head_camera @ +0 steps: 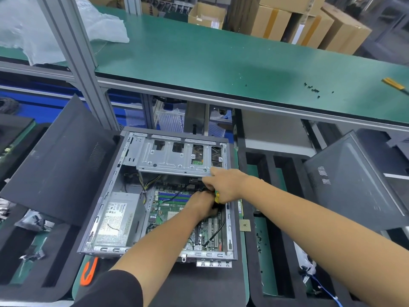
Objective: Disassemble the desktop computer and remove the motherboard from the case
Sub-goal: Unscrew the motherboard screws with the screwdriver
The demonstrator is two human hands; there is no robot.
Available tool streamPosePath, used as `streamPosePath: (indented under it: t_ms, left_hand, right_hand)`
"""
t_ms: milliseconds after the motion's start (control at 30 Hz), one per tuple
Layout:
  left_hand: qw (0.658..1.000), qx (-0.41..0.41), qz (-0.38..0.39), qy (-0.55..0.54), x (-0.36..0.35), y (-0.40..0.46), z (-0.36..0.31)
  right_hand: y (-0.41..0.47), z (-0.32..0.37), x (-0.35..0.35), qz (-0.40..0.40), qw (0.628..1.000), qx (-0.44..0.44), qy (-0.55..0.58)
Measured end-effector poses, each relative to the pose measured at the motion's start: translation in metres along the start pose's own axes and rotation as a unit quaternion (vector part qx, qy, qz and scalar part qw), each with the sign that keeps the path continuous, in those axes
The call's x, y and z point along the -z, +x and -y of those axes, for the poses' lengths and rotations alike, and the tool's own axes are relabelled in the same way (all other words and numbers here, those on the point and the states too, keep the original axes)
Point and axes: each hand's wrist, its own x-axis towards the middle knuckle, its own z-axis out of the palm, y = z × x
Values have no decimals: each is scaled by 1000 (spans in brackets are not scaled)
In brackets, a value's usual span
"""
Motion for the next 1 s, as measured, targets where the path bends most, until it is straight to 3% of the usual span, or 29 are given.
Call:
streamPosePath:
  t_ms: [100, 167, 333, 500, 600, 700, 800, 900, 1000]
  left_hand:
    - [1000, -3, 5, 2, 0, 0, 0]
    - [1000, 2, 7, -1, -1, -2, 0]
    - [1000, -3, -5, -4, -2, -1, 1]
    - [1000, -14, -14, 6, -2, 1, 1]
    - [1000, -5, -11, -4, -3, 0, 2]
    - [1000, -2, -9, -13, -2, 0, 2]
    - [1000, -1, -6, -13, 1, -1, 0]
    - [1000, 1, 1, -7, -1, -1, 0]
    - [1000, 9, 9, -16, -2, -1, 2]
  right_hand:
    - [0, 1, 2, -46, 986, -26, -160]
    - [2, 5, 0, -59, 981, -35, -180]
    - [5, 1, 2, -16, 998, -33, -44]
    - [1, -9, 4, 18, 991, -35, 127]
    - [0, -6, 3, 28, 989, 0, 147]
    - [1, -2, 1, 16, 995, 8, 98]
    - [0, 2, 5, -18, 999, 6, -33]
    - [0, 2, 8, -29, 989, -4, -147]
    - [2, 4, 7, -43, 981, -11, -189]
